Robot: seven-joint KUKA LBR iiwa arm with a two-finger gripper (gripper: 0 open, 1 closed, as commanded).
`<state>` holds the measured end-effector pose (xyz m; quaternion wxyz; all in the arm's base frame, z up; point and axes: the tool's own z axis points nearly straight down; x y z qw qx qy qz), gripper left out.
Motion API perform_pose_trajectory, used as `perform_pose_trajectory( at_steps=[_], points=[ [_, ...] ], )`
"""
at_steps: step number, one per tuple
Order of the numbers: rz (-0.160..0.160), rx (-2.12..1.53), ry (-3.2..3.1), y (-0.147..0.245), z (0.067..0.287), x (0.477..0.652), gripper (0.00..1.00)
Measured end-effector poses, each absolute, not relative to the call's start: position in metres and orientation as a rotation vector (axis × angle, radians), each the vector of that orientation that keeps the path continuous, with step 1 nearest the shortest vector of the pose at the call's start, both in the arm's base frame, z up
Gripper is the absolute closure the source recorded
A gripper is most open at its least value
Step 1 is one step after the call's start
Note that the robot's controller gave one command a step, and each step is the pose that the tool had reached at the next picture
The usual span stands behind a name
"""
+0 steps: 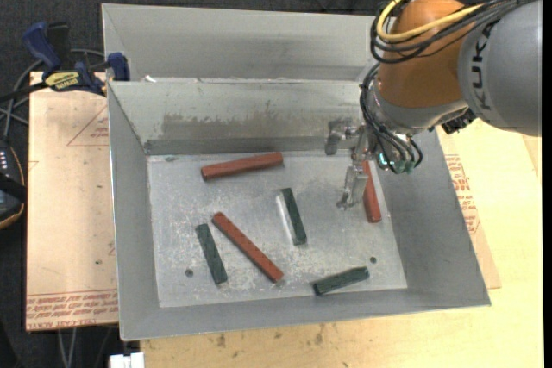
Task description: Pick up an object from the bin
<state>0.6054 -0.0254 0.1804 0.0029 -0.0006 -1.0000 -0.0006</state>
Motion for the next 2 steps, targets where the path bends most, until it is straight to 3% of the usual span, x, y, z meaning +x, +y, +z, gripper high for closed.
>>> perform_pose_trajectory(
  at_steps=[1,2],
  points=[
    [-0.006,-0.015,-3.137,0.034,0.134,0.591,0.0],
    [-0.003,-0.001,-3.144,0.027,0.069,0.588,0.0]
  ],
)
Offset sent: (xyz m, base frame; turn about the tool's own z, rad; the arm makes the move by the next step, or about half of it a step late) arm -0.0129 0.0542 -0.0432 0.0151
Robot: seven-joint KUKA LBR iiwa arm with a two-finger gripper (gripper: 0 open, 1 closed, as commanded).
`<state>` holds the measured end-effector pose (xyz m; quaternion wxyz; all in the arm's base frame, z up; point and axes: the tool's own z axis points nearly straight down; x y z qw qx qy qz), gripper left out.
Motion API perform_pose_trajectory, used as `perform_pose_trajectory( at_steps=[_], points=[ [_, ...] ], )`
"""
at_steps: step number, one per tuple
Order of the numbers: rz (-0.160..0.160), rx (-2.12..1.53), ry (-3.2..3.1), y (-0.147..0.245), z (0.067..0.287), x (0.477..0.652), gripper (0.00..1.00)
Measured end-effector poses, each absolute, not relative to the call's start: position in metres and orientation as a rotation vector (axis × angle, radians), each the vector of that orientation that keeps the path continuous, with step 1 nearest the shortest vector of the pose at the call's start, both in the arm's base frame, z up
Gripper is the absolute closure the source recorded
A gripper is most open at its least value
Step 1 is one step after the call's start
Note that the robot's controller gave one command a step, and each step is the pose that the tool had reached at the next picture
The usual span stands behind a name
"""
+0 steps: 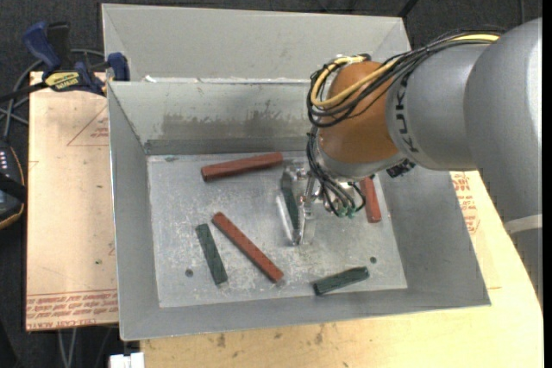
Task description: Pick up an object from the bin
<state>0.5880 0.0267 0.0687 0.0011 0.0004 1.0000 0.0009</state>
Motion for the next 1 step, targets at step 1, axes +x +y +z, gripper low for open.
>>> perform_pose_trajectory(
  at_steps=[1],
  points=[
    [-0.004,-0.123,3.14,-0.0533,0.102,0.5359,0.0]
  ],
)
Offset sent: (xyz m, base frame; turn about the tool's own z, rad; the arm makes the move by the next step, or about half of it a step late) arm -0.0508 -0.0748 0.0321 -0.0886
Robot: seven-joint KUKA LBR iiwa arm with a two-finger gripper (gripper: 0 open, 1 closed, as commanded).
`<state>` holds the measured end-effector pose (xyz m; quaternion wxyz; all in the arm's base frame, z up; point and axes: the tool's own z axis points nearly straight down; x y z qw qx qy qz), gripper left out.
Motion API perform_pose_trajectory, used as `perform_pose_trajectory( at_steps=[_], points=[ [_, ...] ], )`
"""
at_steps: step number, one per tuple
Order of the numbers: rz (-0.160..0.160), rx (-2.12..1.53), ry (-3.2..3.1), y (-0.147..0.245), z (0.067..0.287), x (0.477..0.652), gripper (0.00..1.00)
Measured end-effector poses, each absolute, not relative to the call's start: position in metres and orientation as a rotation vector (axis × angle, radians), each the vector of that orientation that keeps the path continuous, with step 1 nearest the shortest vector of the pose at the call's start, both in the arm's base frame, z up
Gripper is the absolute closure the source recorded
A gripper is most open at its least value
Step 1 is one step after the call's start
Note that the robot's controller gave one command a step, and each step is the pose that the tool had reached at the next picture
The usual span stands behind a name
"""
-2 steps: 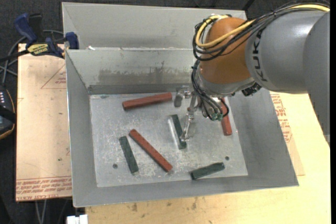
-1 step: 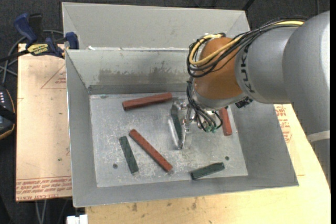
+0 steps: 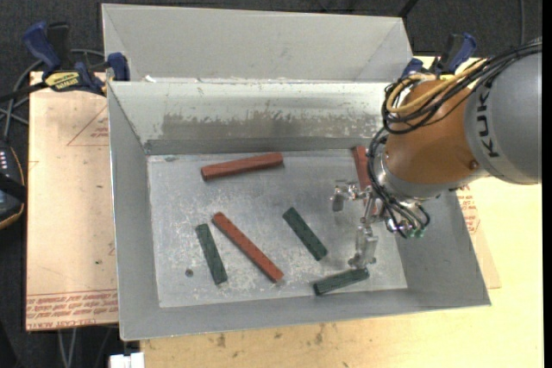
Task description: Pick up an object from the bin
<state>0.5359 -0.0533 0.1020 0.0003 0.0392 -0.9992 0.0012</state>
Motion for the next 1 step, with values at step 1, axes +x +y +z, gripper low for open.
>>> perform_pose_trajectory(
  at_steps=[1],
  points=[
    [-0.003,-0.28,-3.127,-0.016,0.069,0.5317,0.0]
  ],
)
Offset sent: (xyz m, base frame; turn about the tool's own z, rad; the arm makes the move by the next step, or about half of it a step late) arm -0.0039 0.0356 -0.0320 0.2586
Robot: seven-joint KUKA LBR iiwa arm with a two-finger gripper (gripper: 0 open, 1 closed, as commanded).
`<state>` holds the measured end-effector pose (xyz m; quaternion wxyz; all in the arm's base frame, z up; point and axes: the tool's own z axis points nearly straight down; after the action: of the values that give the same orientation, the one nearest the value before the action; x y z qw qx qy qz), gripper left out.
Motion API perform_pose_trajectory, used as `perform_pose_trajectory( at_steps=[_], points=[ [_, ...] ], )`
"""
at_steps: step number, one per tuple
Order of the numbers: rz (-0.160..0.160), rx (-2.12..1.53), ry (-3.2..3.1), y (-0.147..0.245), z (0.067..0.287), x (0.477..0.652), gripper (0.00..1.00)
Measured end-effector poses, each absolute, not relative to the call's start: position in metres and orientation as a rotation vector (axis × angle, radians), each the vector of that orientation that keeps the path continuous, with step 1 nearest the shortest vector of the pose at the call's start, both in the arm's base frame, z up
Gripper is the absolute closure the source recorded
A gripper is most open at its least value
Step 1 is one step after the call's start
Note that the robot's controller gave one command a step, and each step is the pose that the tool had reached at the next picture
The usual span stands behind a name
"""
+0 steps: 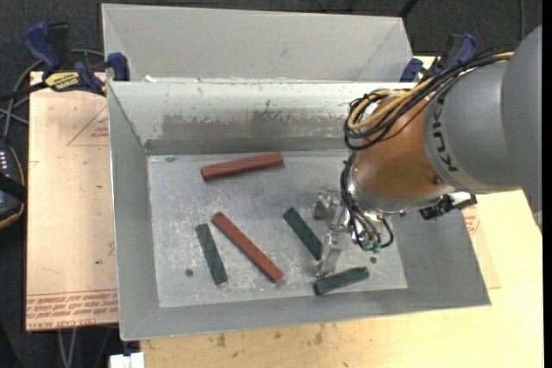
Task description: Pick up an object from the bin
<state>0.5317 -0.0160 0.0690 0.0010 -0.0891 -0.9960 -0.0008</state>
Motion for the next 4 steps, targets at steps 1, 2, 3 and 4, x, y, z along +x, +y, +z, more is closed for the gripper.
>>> perform_pose_trajectory(
  at_steps=[1,2,3,4],
  points=[
    [-0.002,-0.279,-3.131,-0.017,0.071,0.533,1.0],
    [-0.003,-0.197,-3.146,0.01,0.234,0.528,1.0],
    [-0.001,-0.199,-3.138,0.01,0.229,0.526,0.0],
    [-0.004,0.127,-3.133,0.022,0.068,0.522,0.0]
  ],
)
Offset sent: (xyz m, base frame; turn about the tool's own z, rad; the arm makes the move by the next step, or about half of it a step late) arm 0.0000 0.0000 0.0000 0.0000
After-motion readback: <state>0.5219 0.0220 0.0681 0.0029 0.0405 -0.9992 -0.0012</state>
